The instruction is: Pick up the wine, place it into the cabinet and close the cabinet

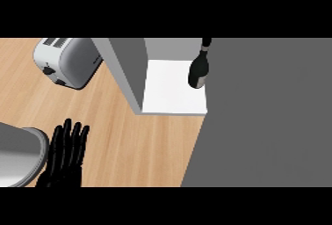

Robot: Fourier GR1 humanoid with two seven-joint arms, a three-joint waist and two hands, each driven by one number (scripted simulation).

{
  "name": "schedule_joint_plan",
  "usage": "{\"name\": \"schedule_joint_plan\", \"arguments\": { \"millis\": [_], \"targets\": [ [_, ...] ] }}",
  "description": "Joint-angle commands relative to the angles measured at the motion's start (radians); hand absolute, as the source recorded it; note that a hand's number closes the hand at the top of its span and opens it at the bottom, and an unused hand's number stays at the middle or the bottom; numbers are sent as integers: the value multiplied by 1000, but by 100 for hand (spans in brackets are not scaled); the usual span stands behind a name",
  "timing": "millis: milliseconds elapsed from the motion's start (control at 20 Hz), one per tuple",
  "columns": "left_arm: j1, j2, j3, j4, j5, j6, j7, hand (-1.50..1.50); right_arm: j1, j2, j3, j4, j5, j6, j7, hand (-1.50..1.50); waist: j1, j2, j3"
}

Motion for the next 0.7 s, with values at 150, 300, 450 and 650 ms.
{"name": "schedule_joint_plan", "arguments": {
  "millis": [150, 300, 450, 650],
  "targets": [
    [117, 113, 144, -86, 96, -107, -23, -150, -119, 148, 238, -82, 14, -95, 216, 150, 8, 2, -1],
    [160, 116, 142, -97, 97, -127, -46, -150, -187, 235, 307, -6, 70, -148, 217, 150, 14, -2, -3],
    [203, 155, 196, -113, 137, -184, -58, -150, -288, 238, 322, 41, 84, -225, 219, 150, 20, -2, -2],
    [244, 201, 278, -101, 204, -278, -68, -150, -440, 240, 332, 144, 95, -390, 210, 150, 27, 1, -2]
  ]
}}
